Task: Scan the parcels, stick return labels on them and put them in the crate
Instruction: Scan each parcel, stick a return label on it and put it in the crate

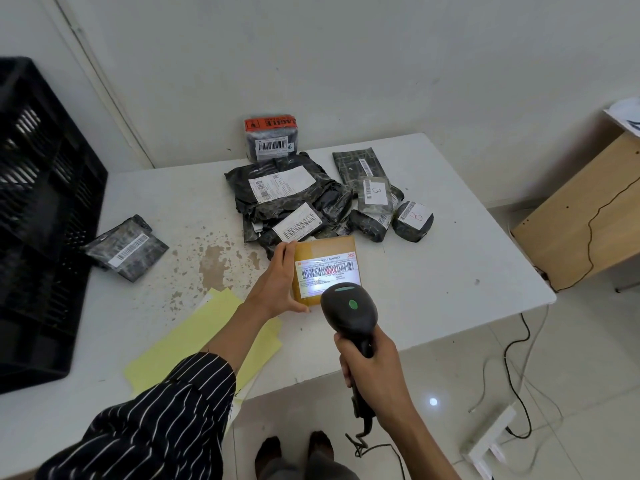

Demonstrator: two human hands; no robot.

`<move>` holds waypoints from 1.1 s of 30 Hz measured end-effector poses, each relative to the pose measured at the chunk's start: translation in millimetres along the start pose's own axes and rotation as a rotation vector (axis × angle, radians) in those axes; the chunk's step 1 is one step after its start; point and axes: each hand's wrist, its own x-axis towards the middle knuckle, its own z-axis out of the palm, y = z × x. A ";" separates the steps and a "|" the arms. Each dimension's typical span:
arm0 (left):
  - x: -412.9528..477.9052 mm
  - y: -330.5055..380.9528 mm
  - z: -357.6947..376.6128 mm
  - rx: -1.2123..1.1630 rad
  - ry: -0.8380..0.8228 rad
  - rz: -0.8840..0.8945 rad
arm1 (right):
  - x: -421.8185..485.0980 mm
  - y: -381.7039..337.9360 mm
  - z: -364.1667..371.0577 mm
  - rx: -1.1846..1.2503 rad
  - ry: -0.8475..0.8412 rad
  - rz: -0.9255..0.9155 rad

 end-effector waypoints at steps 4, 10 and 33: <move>0.8 -1.4 1.2 -0.015 0.003 0.003 | 0.1 -2.1 1.3 -0.008 -0.014 -0.009; 1.4 -1.8 0.8 -0.025 -0.006 -0.002 | 0.8 -2.1 3.3 -0.033 -0.005 -0.021; 3.8 6.2 -9.8 -0.074 -0.068 -0.051 | -5.0 9.9 -7.5 -0.054 0.018 -0.033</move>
